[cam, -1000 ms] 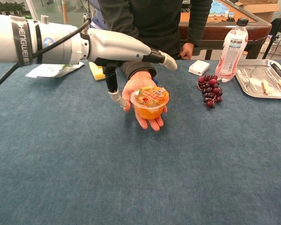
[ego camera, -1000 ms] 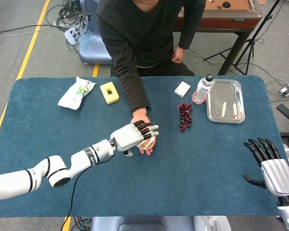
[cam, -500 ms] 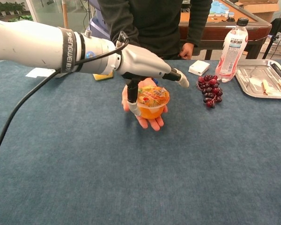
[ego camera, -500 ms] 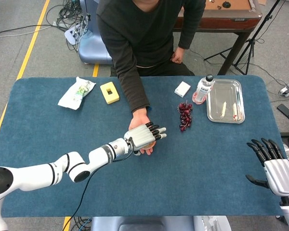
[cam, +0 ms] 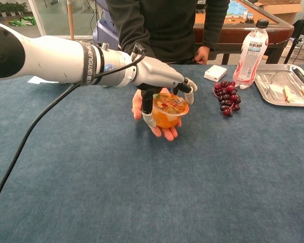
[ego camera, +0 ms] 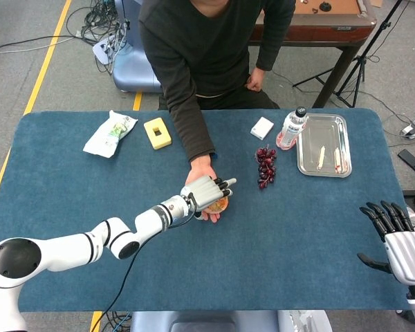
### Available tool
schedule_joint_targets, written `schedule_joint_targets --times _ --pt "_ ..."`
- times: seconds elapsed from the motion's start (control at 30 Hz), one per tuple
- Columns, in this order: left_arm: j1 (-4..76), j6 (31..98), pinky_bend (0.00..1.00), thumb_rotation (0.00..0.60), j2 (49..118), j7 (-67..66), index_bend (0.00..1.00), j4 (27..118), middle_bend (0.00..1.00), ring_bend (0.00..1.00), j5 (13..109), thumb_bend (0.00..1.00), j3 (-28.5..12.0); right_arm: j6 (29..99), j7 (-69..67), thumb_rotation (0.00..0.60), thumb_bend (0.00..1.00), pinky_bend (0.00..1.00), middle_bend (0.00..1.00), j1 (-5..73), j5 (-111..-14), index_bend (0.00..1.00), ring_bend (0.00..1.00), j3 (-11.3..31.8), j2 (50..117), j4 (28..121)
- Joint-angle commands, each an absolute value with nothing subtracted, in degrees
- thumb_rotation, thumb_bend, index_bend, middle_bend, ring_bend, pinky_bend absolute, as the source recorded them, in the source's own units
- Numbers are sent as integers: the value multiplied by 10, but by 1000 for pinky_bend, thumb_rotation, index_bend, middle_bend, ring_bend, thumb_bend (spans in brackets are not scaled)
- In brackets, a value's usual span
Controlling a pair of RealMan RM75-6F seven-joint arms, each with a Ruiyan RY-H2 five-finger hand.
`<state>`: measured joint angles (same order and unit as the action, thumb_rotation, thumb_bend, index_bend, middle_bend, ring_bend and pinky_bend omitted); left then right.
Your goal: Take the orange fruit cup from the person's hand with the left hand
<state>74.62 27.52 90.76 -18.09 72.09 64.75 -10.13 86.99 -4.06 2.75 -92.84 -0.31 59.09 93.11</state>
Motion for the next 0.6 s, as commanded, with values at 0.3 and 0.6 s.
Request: schedule_joint_targets --times 0.3,0.6 --pt "715 317 655 600 908 -91 417 719 262 424 716 119 -95 872 -38 600 47 57 109 26 -932 146 0 -4 590 935" --pt "665 375 682 600 843 28 444 771 292 448 773 120 -96 874 -35 600 47 57 110 27 -937 146 0 -3 589 940"
